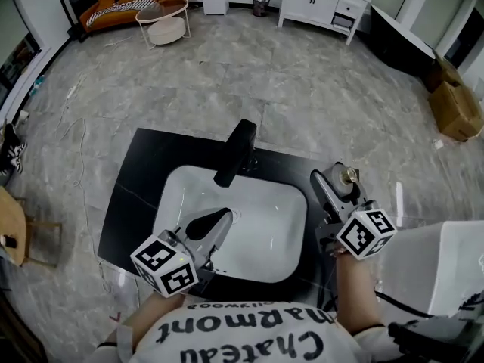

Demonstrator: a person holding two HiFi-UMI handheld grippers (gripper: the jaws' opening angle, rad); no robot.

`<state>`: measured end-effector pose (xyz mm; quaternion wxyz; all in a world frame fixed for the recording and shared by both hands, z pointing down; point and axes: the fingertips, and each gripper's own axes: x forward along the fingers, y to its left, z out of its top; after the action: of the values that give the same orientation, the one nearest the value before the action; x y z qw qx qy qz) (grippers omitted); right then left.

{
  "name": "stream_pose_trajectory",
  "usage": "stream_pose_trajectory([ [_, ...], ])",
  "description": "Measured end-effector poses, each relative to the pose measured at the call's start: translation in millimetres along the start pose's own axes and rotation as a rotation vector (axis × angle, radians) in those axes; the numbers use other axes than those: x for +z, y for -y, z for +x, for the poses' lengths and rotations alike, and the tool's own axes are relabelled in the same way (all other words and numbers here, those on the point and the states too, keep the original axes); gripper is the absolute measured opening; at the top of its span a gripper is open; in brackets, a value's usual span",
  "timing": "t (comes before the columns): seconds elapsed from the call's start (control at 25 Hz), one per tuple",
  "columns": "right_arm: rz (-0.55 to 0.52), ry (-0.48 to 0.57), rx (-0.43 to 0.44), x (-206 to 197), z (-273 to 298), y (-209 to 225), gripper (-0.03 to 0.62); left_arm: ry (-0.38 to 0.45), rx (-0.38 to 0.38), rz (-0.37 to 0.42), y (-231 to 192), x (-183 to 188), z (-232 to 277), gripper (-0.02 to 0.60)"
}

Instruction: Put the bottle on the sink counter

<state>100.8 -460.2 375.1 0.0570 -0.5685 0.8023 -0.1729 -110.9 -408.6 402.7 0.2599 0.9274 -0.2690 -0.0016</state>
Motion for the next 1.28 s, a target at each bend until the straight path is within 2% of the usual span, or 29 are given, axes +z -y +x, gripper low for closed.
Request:
stream_pose_trajectory([
  [0.24, 0.038, -0.057, -0.041, -34, 45, 33, 0.339, -0.056, 0.037, -0.006, -32, -20, 10, 0.015],
  [0.48, 0.028, -0.13, -0.065, -65, 84, 56, 0.339, -0.085, 0.068, -0.03, -49, -28, 17, 0.015],
  [0.72, -0.11, -0.253, -0.096, -106, 110, 57, 0.339, -0.102, 0.084, -0.05, -61, -38, 18, 0.015],
  [0.96, -0.173, -0.325, -0.112, -129, 117, 64, 0.339, -0.083, 0.09, -0.049, -64, -37, 25, 0.015],
  [1.28, -0.21, -0.337, -0.124, -140, 124, 69, 0.339, -0.091, 0.101, -0.052, -65, -43, 22, 0.015],
])
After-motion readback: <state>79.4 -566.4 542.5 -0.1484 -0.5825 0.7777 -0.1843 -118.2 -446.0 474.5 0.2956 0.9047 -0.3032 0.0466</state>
